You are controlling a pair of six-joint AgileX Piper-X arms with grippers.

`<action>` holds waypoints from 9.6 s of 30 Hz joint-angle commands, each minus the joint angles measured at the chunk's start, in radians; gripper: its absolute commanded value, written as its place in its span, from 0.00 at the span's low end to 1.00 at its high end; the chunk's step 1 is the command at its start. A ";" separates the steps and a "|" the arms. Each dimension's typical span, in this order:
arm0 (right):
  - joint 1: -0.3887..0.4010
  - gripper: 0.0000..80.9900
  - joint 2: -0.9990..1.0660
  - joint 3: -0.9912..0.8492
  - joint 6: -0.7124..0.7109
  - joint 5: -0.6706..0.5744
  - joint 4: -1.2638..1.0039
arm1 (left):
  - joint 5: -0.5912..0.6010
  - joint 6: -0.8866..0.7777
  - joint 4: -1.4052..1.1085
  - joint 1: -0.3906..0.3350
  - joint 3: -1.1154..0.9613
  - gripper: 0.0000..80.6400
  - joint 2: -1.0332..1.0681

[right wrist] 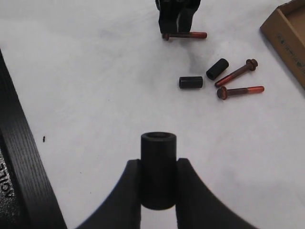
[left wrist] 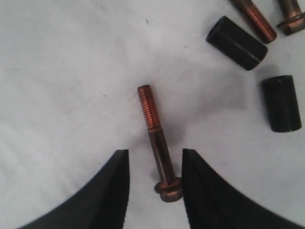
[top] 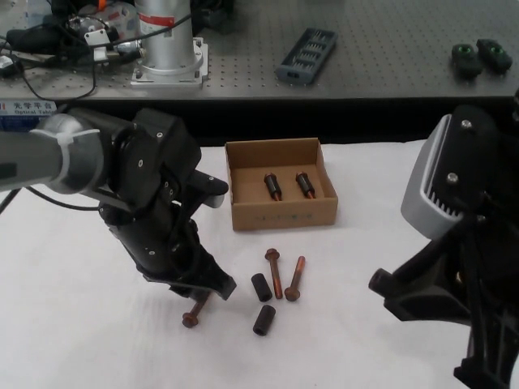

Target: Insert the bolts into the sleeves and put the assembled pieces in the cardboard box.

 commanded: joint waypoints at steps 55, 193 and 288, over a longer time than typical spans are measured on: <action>0.000 0.03 -0.008 0.029 -0.136 -0.110 -0.059 | 0.167 2.180 0.088 -0.003 0.001 0.07 0.121; -0.002 0.03 0.219 0.030 0.586 -0.319 -0.725 | 0.375 -0.706 -0.499 -0.001 0.171 0.01 -0.564; -0.015 0.03 0.219 0.030 0.676 -0.279 -0.792 | 0.349 -0.722 -0.446 -0.007 0.171 0.01 -0.623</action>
